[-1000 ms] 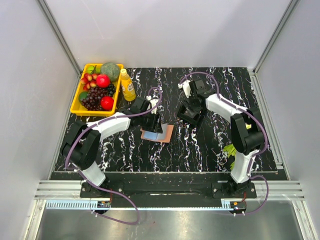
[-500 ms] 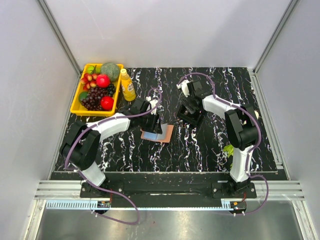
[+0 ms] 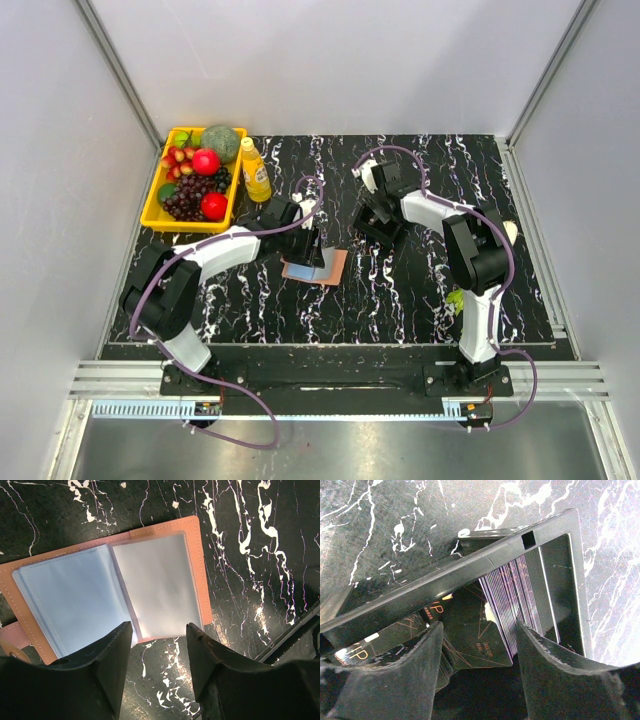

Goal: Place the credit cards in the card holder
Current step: Pick up the credit card from the storage box.

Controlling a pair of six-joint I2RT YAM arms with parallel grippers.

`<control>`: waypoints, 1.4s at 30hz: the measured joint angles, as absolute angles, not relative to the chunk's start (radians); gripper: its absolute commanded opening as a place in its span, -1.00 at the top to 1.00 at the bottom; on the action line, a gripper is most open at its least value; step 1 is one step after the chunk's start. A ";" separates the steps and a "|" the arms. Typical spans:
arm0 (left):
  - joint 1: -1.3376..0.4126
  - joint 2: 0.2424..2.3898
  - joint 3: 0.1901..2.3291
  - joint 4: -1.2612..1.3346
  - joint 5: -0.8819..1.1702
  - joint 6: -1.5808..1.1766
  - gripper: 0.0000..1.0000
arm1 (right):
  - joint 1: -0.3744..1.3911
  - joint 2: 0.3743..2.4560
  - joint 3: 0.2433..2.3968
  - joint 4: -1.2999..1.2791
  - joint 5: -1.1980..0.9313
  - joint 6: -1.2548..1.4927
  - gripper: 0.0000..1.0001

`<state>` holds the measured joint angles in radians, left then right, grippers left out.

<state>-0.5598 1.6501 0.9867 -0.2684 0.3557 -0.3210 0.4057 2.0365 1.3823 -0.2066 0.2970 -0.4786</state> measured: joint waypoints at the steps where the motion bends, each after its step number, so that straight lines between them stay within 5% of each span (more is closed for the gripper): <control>1: -0.560 1.650 0.986 -0.268 0.356 -0.321 -0.04 | 0.406 2.037 1.382 -0.204 0.299 -0.479 -0.09; 8: -0.560 1.650 0.987 -0.268 0.356 -0.321 -0.05 | 0.406 2.034 1.382 -0.186 0.303 -0.482 0.08; 11: -0.560 1.650 0.987 -0.268 0.356 -0.321 -0.04 | 0.406 2.030 1.382 -0.186 0.306 -0.486 0.40; 13: -0.560 1.650 0.986 -0.268 0.356 -0.321 -0.05 | 0.406 2.021 1.381 -0.186 0.305 -0.487 0.80; 22: -0.560 1.650 0.987 -0.268 0.356 -0.321 -0.05 | 0.405 2.011 1.382 -0.186 0.309 -0.489 0.70; 30: -0.560 1.650 0.987 -0.268 0.356 -0.321 -0.05 | 0.403 1.990 1.382 -0.213 0.276 -0.472 0.86; 42: -0.560 1.650 0.986 -0.268 0.357 -0.321 -0.05 | 0.404 1.924 1.365 -0.299 0.128 -0.434 0.83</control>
